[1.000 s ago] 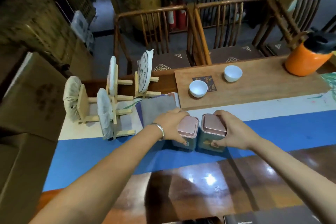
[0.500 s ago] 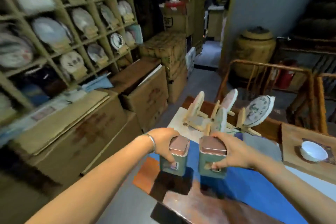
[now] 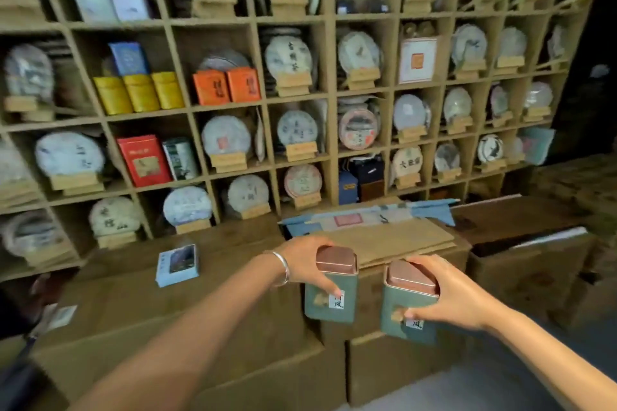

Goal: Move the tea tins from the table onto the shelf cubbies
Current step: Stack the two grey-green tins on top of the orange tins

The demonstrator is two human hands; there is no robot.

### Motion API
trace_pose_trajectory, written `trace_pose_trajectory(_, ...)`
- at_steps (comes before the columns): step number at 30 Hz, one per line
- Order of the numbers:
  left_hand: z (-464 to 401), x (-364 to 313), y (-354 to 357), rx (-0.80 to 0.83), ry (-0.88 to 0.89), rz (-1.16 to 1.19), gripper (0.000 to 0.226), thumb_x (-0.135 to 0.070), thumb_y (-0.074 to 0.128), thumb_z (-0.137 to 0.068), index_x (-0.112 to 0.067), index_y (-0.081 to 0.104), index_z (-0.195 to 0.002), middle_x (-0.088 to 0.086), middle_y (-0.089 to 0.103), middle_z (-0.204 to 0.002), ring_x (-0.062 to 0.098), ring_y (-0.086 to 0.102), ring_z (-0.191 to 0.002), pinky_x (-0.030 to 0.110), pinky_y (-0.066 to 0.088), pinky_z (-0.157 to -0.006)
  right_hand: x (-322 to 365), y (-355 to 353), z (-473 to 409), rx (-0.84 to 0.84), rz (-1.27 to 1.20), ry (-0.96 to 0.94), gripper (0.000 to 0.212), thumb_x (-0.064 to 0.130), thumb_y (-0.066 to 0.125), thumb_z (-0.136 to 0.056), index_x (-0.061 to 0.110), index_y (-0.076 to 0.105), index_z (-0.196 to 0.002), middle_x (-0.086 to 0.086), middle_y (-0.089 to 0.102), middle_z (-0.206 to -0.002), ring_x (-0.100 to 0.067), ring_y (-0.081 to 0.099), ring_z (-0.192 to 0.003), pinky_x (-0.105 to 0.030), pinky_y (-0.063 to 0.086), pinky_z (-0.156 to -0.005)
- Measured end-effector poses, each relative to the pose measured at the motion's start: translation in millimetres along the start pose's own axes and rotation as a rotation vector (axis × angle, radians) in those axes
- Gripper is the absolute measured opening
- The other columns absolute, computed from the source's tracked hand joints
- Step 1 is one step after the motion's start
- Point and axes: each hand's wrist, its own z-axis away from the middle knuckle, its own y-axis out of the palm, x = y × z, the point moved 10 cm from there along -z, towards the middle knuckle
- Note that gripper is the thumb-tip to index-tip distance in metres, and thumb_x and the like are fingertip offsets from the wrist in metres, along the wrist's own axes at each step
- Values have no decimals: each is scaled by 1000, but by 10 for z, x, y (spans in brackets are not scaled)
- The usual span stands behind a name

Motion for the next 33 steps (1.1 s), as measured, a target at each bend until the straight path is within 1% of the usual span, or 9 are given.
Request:
trace_pose_trajectory(4, 342, 834, -856, -144, -139, 23, 83, -63, 82, -50, -32, 52, -120, -12, 58, -108, 10, 57, -93, 25, 49, -77, 839, 105, -971, 43, 24, -168, 101, 73, 76, -54, 41, 31, -138, 20, 42, -127, 5, 46, -109, -9, 36, -85)
trace_pose_trajectory(7, 519, 1343, -1418, -246, -231, 83, 86, -62, 83, -50, -32, 50, -124, -11, 59, -111, 10, 58, -96, 28, 51, -83, 1375, 159, -1638, 116, -18, -237, 104, 71, 79, -51, 39, 27, -136, 17, 43, -127, 0, 50, -109, -13, 42, -84)
trace_pose_trajectory(11, 564, 1872, -2110, -346, -282, 127, 90, -65, 80, -49, -35, 48, -128, -13, 56, -120, 10, 56, -105, 29, 48, -90, 1977, 108, -2436, 149, -90, -335, 88, 58, 86, -52, 42, 29, -117, 16, 51, -116, 1, 58, -96, -16, 50, -74)
trace_pose_trajectory(18, 258, 2469, -3511, -569, -267, 231, 76, -52, 85, -54, -41, 53, -122, -20, 60, -109, 1, 60, -98, 17, 48, -78, 2825, -458, -3913, 98, -92, -503, 76, 52, 89, -52, 45, 39, -108, 12, 57, -107, 11, 58, -87, -6, 45, -62)
trace_pose_trajectory(21, 95, 2574, -4140, -670, -211, 194, 77, -45, 84, -64, -31, 52, -132, -10, 61, -119, 7, 59, -105, 26, 50, -90, 3158, -692, -4522, 111, -97, -536, 77, 57, 88, -48, 47, 40, -106, 11, 60, -107, 2, 62, -89, -16, 52, -68)
trace_pose_trajectory(24, -18, 2754, -4654, -761, -163, 167, 70, -35, 83, -68, -28, 54, -130, -6, 64, -115, 6, 62, -101, 24, 51, -89, 3517, -804, -5017, 143, -79, -586, 85, 58, 89, -47, 43, 41, -116, 10, 60, -113, -6, 62, -100, -31, 55, -83)
trace_pose_trajectory(26, -108, 2929, -4951, -773, -173, 144, 72, -36, 83, -67, -29, 51, -131, -9, 62, -111, 6, 61, -99, 24, 50, -87, 3744, -920, -5307, 127, -64, -611, 93, 55, 90, -50, 40, 40, -127, 13, 58, -117, -2, 61, -101, -24, 53, -83)
trace_pose_trajectory(29, -294, 3194, -5377, -791, -172, 156, 67, -38, 84, -66, -32, 50, -124, -12, 59, -103, 10, 62, -94, 26, 52, -83, 4023, -1176, -5758, 95, -110, -627, 86, 38, 91, -58, 34, 40, -127, 10, 60, -113, 6, 63, -90, -8, 48, -66)
trace_pose_trajectory(33, -626, 3491, -5732, -787, -100, 199, 57, -33, 83, -68, -30, 53, -116, -5, 62, -105, 12, 65, -92, 27, 56, -75, 4266, -1459, -6311, 11, -101, -623, 80, 34, 90, -60, 32, 40, -122, 5, 61, -106, -2, 65, -85, -11, 48, -61)
